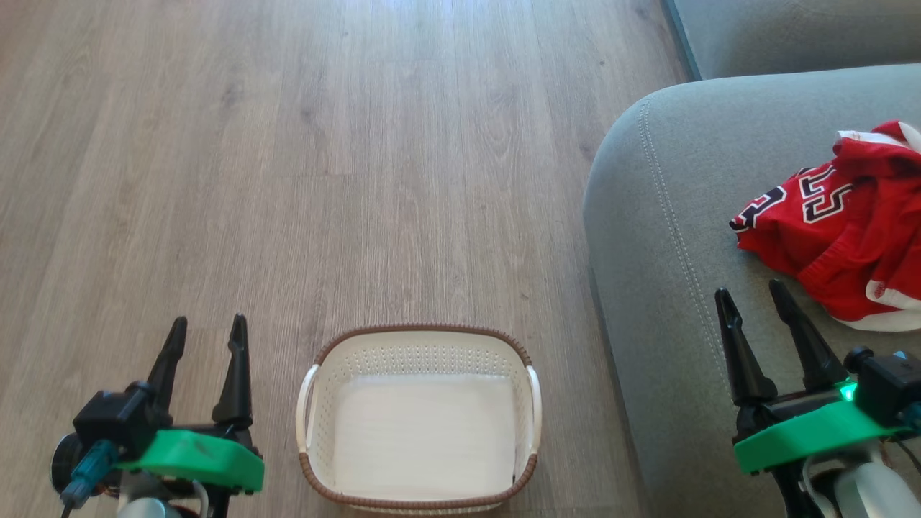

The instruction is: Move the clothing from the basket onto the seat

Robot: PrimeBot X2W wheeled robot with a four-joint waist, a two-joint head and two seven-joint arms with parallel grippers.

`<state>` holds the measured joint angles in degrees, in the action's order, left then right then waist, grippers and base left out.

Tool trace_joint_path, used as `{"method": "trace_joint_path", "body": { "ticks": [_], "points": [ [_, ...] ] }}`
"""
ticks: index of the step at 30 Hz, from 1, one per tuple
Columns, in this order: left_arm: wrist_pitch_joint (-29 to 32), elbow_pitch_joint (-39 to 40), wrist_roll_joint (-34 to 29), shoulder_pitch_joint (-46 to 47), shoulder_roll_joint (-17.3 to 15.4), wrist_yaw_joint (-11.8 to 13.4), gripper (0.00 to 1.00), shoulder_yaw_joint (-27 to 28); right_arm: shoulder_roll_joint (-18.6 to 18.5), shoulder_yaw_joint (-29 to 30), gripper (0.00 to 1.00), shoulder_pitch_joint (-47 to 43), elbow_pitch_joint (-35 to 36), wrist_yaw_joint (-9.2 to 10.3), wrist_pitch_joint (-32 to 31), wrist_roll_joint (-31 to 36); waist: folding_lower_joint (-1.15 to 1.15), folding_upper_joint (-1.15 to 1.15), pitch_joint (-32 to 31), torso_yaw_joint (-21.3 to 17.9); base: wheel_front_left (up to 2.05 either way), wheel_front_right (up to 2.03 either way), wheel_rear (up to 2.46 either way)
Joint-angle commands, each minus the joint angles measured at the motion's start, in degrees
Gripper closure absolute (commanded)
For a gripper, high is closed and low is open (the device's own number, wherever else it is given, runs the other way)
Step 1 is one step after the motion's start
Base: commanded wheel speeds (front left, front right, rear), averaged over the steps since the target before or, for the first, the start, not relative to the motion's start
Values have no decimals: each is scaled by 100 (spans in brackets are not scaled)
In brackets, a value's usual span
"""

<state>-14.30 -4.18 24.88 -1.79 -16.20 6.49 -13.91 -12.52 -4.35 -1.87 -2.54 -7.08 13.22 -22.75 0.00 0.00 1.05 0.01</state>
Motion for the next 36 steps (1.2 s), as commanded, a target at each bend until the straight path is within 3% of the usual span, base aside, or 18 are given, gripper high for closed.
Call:
{"method": "trace_joint_path", "body": {
  "ticks": [1, 22, 23, 27, 36],
  "points": [
    [-70, 133, -52, 174, -59, -21, 0, 289, -35, -124, 0, 190, 174, -41, 68, -13, 0, 0, -7, 0, 0, 0, 0],
    [-70, 49, -17, 187, -65, -57, 0, 269, -18, -145, 0, 198, 179, -41, 40, -12, 0, 0, -10, -11, 0, 0, 0],
    [4, -128, 3, -1, 27, -47, 100, -6, 5, -23, 100, -2, -12, 2, -2, -2, 0, 0, -11, -11, 0, 0, 0],
    [20, -481, 10, -132, 132, -47, 100, -79, 32, -107, 100, -119, -408, 7, -12, -8, 0, 0, -11, -11, 0, 0, 0],
    [173, -522, 561, -60, 218, -153, 100, 76, 82, -45, 100, -50, -462, 3, -142, -593, 0, 0, -17, -10, 0, 0, 0]
  ]
}}
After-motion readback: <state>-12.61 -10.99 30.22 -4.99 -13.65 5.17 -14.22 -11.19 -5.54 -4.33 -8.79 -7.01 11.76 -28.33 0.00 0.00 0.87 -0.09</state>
